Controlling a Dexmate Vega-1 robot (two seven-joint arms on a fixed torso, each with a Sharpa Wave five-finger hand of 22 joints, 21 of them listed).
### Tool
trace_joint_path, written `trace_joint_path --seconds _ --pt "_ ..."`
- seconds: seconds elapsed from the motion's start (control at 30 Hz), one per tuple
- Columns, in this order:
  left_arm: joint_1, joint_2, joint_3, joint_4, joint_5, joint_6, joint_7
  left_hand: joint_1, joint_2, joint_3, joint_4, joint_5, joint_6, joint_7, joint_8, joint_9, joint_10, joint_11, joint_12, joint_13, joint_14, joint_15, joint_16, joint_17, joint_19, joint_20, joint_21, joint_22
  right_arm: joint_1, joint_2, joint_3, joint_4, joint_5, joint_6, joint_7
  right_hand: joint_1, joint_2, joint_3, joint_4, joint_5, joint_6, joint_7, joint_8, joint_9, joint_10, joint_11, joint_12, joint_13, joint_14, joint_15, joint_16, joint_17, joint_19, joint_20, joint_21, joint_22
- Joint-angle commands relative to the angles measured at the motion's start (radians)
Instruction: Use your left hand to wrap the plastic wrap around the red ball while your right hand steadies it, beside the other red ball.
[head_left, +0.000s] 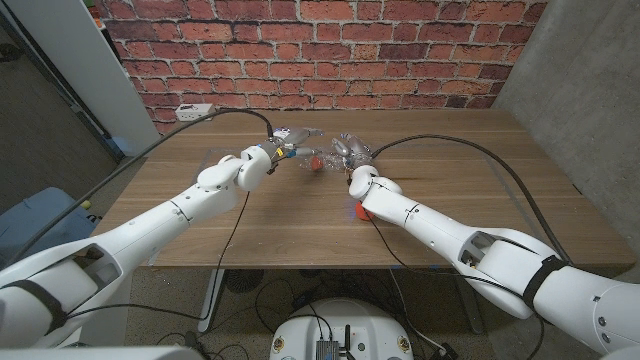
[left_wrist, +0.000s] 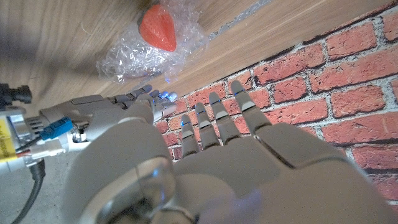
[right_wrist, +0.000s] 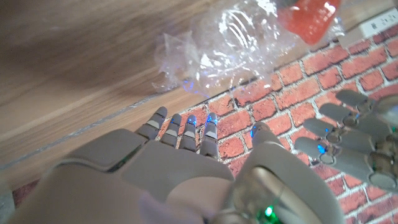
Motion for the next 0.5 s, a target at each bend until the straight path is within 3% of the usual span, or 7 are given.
trace_joint_path --seconds 0.03,0.2,0.5 --pt "0.087 0.007 -0.124 0.002 -0.277 -0.077 0.056 -0.008 0.009 0.006 0.004 -0.002 0.011 0.004 0.01 0.002 0.01 0.012 0.006 0.003 0.015 -0.011 0.009 0.005 0.014 0.0 0.008 0.004 -0.065 -0.029 0.095 0.001 0.069 0.288 0.032 -0.017 -0.004 -0.002 0.011 -0.003 0.018 0.003 0.003 -0.001 0.015 0.0 0.007 0.002 0.017 0.0 0.011 0.003 0.023 0.003 0.014 0.002" --pt "0.104 0.017 -0.149 0.01 -0.341 -0.086 0.054 -0.024 0.013 0.004 0.012 -0.003 -0.006 0.009 0.004 0.001 -0.007 0.023 0.0 0.004 0.006 0.0 0.005 0.008 0.015 0.0 0.008 0.005 -0.085 -0.045 0.111 -0.05 0.07 0.278 0.039 -0.02 -0.006 -0.001 0.013 -0.002 0.02 0.002 0.001 -0.001 0.017 -0.001 0.007 0.002 0.02 -0.002 0.011 0.002 0.03 0.013 0.015 0.002" --pt "0.123 0.004 -0.213 0.133 -0.59 -0.27 0.007 -0.054 0.021 0.0 0.03 -0.003 -0.002 0.026 0.009 0.001 -0.01 0.042 0.0 0.004 0.003 0.015 0.006 0.011 0.011 0.004 0.007 0.007 -0.127 -0.03 0.167 -0.056 0.142 0.38 0.06 -0.005 -0.005 0.01 0.003 0.001 0.025 0.002 -0.001 -0.001 0.022 -0.002 0.005 0.001 0.025 -0.004 0.006 -0.005 0.04 0.025 0.017 0.001"
